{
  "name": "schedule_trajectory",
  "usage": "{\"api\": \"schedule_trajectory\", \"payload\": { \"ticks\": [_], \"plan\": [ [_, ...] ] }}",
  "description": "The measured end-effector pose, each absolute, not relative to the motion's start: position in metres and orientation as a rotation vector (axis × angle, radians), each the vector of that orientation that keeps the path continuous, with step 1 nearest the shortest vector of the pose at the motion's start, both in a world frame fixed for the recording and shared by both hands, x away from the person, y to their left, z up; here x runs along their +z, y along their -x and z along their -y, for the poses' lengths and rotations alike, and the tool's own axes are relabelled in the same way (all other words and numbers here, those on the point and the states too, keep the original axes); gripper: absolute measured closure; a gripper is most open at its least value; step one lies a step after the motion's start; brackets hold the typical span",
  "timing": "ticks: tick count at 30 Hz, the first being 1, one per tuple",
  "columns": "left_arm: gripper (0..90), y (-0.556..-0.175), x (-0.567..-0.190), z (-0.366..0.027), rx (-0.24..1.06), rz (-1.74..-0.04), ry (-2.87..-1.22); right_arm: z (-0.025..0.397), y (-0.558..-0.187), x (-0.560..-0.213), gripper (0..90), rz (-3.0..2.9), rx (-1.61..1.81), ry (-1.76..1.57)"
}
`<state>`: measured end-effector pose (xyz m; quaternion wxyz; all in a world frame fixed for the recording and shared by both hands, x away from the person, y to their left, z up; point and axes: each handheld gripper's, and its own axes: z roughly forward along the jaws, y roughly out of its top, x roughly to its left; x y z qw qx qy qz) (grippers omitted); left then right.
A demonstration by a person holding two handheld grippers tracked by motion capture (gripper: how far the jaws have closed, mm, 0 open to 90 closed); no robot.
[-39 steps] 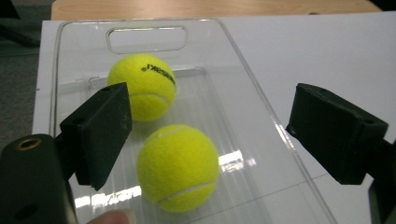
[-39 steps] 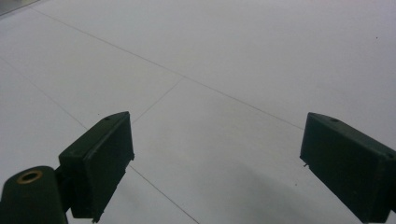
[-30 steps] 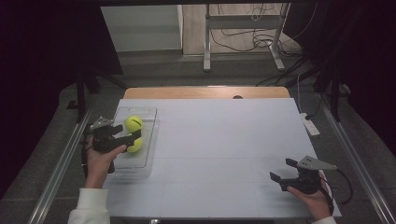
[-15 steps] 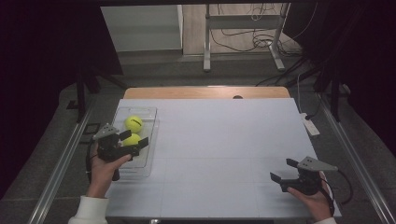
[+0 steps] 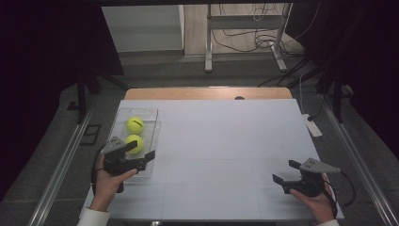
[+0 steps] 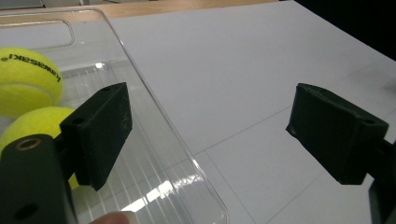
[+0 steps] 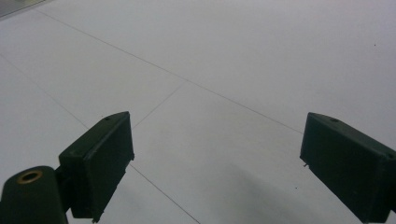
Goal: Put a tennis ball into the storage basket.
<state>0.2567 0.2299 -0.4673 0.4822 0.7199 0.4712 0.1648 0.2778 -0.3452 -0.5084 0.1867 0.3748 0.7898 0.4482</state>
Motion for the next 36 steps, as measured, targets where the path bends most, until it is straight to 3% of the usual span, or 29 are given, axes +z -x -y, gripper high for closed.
{"api": "schedule_trajectory", "payload": {
  "ticks": [14, 36],
  "plan": [
    [14.3, -0.229, -0.487, -0.222, 0.430, -1.129, -1.811, 0.344, -0.276, -0.508, 9.5, -2.223, 1.262, -1.050],
    [14.3, -0.233, -0.489, -0.217, 0.450, -1.127, -1.821, 0.343, -0.273, -0.507, 9.5, -2.229, 1.264, -1.034]
  ]
}}
